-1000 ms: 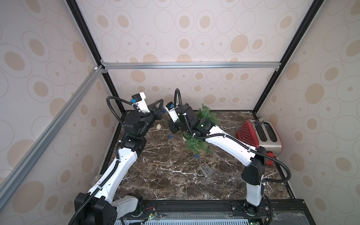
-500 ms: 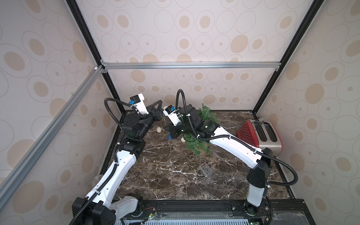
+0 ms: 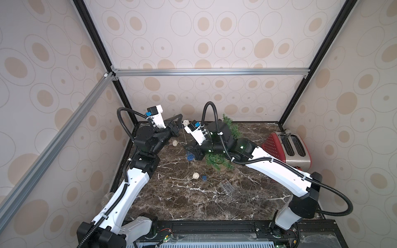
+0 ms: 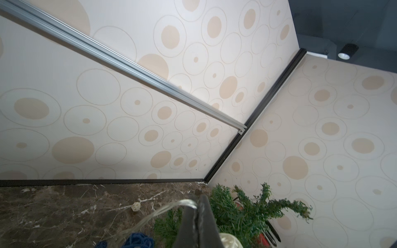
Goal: Remove string lights from the small christmas tree
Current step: Place the light string at the center of the board.
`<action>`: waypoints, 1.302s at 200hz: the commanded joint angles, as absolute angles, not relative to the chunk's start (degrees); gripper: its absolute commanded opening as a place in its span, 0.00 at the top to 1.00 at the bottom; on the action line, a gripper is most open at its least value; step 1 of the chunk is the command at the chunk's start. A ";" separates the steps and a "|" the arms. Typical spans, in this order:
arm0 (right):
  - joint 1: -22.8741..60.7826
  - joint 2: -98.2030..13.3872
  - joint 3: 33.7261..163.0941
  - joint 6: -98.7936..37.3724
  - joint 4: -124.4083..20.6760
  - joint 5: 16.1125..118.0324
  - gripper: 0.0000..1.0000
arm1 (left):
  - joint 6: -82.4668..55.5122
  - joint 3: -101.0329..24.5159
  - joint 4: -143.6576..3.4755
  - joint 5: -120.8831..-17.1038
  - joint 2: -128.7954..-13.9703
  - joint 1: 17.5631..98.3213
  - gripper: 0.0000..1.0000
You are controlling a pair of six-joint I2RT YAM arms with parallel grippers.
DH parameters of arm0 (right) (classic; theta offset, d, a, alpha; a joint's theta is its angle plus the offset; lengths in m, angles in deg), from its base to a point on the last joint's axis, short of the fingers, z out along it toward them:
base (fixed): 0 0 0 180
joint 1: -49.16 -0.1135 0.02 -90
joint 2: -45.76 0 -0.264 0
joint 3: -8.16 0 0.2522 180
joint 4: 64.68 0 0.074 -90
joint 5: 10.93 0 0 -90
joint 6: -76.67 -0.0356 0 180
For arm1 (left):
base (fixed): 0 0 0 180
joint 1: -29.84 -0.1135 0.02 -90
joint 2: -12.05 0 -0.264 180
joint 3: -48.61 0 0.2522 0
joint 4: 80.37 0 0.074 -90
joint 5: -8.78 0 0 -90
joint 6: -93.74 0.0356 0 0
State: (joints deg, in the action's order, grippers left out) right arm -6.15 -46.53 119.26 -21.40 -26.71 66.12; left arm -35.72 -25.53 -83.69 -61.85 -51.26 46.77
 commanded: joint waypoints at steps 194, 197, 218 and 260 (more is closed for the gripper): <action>-11.16 -31.88 88.70 -24.18 -42.22 72.90 0.28 | -29.66 -33.86 -55.55 -73.40 -34.19 70.23 1.00; -11.21 -32.05 88.51 -23.93 -43.21 72.97 0.27 | -29.85 -34.32 -55.47 -72.99 -34.43 70.21 1.00; -11.62 -32.94 88.02 -22.44 -49.26 74.69 0.17 | -31.03 -37.36 -55.36 -70.78 -35.58 70.25 1.00; -11.66 -35.13 90.57 -18.72 -53.83 79.77 0.07 | -34.93 -40.50 -57.16 -66.06 -37.27 70.23 1.00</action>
State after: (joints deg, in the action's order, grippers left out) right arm -11.31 -33.97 88.55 -22.23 -48.08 76.50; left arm -31.50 -37.88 -56.22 -70.41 -36.79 69.87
